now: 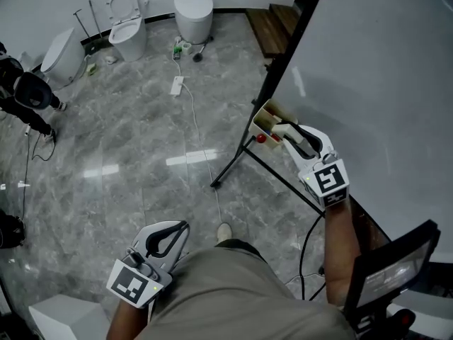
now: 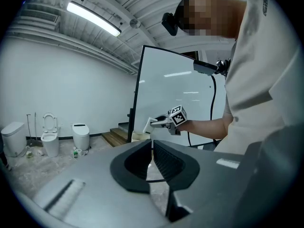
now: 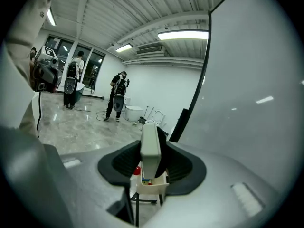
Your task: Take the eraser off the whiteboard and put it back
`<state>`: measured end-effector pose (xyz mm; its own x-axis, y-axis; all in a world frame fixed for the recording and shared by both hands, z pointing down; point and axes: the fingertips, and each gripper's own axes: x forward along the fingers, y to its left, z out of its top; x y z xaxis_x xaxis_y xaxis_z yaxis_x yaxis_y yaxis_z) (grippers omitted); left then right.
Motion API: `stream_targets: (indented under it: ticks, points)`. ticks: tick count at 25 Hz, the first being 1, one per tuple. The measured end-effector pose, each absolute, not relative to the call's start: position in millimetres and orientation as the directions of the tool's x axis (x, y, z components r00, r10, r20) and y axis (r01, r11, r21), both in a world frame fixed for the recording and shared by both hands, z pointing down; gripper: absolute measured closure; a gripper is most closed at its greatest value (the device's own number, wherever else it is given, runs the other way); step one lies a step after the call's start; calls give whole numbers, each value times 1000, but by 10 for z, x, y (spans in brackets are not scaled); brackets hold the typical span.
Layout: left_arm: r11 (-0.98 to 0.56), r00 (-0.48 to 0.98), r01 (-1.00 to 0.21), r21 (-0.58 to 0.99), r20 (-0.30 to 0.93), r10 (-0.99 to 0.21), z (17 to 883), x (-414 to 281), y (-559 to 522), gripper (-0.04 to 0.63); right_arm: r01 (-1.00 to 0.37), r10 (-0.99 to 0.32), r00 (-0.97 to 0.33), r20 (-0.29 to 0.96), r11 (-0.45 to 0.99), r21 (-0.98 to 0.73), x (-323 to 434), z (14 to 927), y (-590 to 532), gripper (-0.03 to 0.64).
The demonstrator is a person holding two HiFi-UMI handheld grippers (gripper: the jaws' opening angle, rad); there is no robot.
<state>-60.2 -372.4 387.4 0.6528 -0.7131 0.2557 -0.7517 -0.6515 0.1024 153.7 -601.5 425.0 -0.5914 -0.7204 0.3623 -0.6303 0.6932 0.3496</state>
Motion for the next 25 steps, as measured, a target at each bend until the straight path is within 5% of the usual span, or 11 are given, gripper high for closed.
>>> stream_targets:
  ticks: [25]
  points:
    - [-609, 607, -784, 116, 345, -716, 3968, -352, -4202, 578, -564, -607, -627, 489, 786, 252, 1591, 5256, -6477, 462]
